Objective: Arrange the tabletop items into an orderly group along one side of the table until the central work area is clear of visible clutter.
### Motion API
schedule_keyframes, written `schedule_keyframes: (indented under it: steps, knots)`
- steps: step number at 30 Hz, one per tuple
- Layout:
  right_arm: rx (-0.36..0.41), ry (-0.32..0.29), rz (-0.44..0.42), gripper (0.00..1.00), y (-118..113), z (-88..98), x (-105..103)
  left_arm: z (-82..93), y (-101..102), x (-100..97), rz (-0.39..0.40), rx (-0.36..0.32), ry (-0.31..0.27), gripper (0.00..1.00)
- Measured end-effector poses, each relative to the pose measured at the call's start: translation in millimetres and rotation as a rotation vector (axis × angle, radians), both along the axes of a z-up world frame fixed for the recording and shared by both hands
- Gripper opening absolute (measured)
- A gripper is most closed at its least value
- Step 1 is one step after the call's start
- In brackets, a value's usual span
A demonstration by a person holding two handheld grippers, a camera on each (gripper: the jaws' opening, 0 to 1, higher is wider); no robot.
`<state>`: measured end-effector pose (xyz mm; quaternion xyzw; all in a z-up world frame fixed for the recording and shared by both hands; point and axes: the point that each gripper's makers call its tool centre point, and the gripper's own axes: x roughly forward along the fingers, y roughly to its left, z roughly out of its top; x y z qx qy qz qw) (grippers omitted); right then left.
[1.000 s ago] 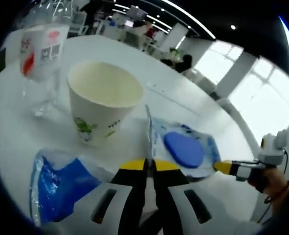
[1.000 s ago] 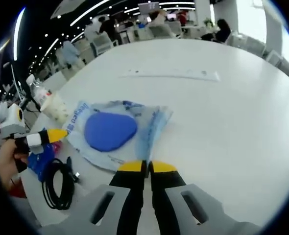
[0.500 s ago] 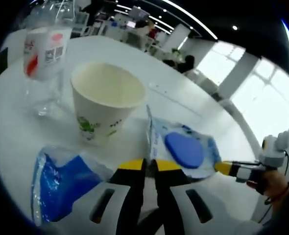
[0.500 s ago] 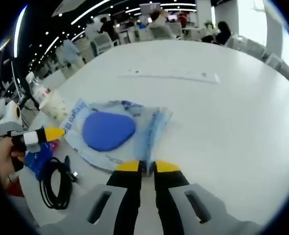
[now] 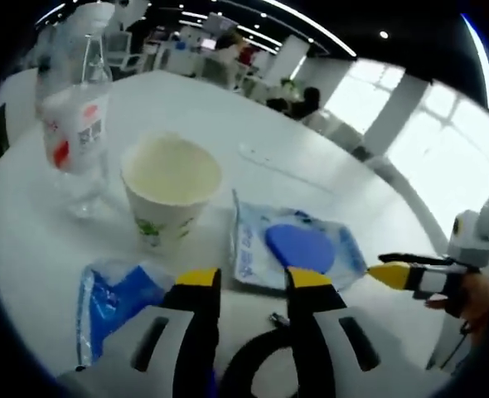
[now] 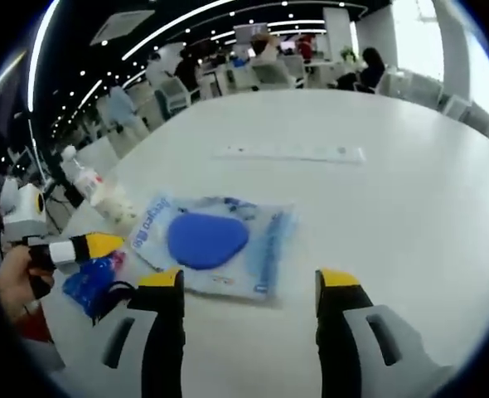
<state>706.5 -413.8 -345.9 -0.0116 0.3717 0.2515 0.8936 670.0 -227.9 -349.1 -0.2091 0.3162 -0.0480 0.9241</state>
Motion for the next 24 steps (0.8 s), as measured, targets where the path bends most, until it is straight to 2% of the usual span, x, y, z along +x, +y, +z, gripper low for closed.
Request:
schedule_keyframes:
  steps: [4,7,15,19,22,24]
  knots:
    - [0.006,-0.003,0.023,0.74,3.8,8.1,-13.3,13.5,-0.3,-6.4,-0.038,0.043,-0.028,0.38]
    - [0.013,0.001,0.047,0.79,8.4,14.0,-26.1,24.5,-0.5,-10.7,-0.058,0.042,-0.046,0.44]
    - [0.044,-0.014,0.108,0.83,24.7,30.4,-49.8,45.7,3.3,-18.3,-0.125,0.122,-0.111,0.56]
    - [0.060,-0.002,0.138,0.89,32.4,32.3,-60.7,54.7,3.0,-20.8,-0.147,0.129,-0.138,0.64]
    - [0.055,-0.007,0.189,0.94,38.9,32.7,-68.3,59.0,-0.7,-21.8,-0.175,0.137,-0.135,0.71]
    - [0.057,0.006,0.214,0.97,42.6,30.7,-74.4,63.9,0.1,-26.1,-0.199,0.171,-0.145,0.76]
